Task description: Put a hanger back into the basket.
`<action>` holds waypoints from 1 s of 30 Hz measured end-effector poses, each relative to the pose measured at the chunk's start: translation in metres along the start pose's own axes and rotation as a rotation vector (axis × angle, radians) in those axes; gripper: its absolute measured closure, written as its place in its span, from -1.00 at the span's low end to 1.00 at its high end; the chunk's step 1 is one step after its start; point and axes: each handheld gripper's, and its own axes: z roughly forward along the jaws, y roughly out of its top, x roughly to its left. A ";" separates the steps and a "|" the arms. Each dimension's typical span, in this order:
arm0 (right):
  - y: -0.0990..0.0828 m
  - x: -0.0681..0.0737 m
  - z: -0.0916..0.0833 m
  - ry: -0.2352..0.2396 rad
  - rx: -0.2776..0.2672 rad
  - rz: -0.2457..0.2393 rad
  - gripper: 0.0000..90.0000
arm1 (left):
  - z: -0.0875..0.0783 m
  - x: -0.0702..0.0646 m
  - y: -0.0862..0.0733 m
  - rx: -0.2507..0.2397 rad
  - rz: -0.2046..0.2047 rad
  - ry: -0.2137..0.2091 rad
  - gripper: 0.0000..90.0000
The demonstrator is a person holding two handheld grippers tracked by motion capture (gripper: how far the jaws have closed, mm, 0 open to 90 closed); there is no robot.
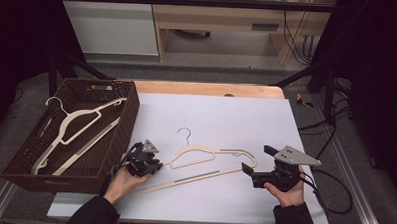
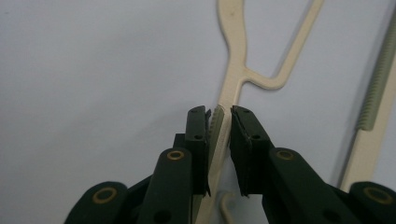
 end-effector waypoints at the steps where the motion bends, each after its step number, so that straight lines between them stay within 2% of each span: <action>1: 0.000 0.000 0.000 0.000 0.001 0.000 -0.92 | 0.000 -0.003 0.000 -0.001 0.011 -0.010 0.74; 2: 0.000 0.000 0.000 0.001 0.001 -0.002 -0.92 | 0.000 -0.007 0.000 -0.001 0.029 -0.027 0.74; 5: 0.000 0.001 0.000 0.002 0.002 -0.003 -0.92 | 0.001 -0.014 -0.001 -0.011 0.059 -0.019 0.74; 8: 0.000 0.001 0.000 0.005 0.000 -0.008 -0.92 | -0.001 -0.011 -0.003 -0.010 0.042 -0.051 0.62; 15: 0.001 0.001 0.000 0.005 -0.001 -0.006 -0.92 | -0.003 -0.012 -0.006 0.011 0.067 -0.031 0.57; 16: 0.001 0.002 0.000 0.007 0.002 -0.004 -0.92 | -0.003 -0.010 -0.006 0.013 0.064 -0.039 0.57; 18: 0.000 0.002 0.002 0.010 0.007 -0.007 -0.92 | -0.003 -0.006 -0.006 0.014 0.026 -0.065 0.60; 19: 0.001 0.003 0.003 0.008 0.009 -0.008 -0.92 | -0.003 -0.006 -0.006 0.013 0.029 -0.063 0.61; 22: 0.002 0.006 0.006 0.017 0.009 -0.006 -0.92 | -0.002 -0.014 -0.004 0.029 0.070 -0.011 0.63; 24: 0.003 0.007 0.009 0.022 0.011 -0.011 -0.92 | -0.002 -0.017 -0.004 0.030 0.072 0.004 0.67; 27: 0.005 0.009 0.017 0.037 0.016 -0.013 -0.91 | -0.003 -0.023 -0.004 0.031 0.106 0.036 0.75; 30: 0.008 0.014 0.027 0.048 0.033 -0.019 -0.91 | -0.003 -0.025 -0.004 0.026 0.114 0.040 0.76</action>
